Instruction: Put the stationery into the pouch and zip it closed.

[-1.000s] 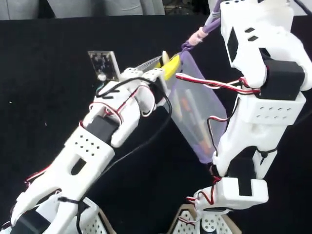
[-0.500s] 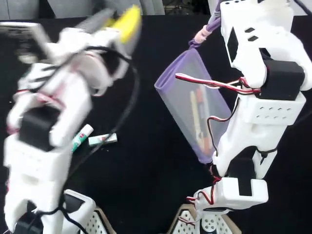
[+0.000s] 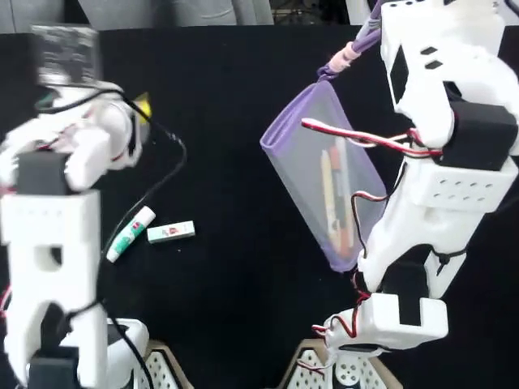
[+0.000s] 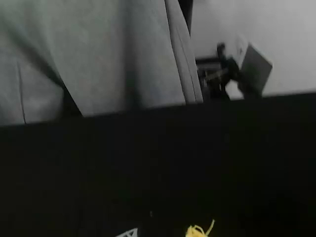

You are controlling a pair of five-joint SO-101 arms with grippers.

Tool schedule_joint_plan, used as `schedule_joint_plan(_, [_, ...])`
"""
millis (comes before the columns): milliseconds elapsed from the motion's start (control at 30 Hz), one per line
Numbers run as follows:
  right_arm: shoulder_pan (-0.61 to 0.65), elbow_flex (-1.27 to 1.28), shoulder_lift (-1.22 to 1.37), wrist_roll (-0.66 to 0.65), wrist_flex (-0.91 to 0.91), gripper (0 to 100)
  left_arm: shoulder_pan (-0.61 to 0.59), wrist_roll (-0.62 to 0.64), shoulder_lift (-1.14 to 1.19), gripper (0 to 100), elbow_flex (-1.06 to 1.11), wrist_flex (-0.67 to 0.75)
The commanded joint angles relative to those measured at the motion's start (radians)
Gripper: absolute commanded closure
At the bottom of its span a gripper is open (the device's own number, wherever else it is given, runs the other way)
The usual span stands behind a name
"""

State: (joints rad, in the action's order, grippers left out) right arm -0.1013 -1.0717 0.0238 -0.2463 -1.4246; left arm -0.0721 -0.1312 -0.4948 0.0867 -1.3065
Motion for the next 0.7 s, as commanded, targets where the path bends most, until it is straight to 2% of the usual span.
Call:
schedule_joint_plan(0, [-0.018,-0.105,-0.050,0.003,-0.046,98.8,-0.041,-0.077,0.025,84,0.206,0.087])
schedule_joint_plan(333, [-0.015,-0.185,-0.042,-0.005,-0.103,98.8,-0.024,-0.505,0.138,84,0.410,0.124])
schedule_joint_plan(667, [-0.020,-0.186,-0.041,-0.006,-0.101,98.8,-0.016,-0.545,0.353,84,0.421,0.126])
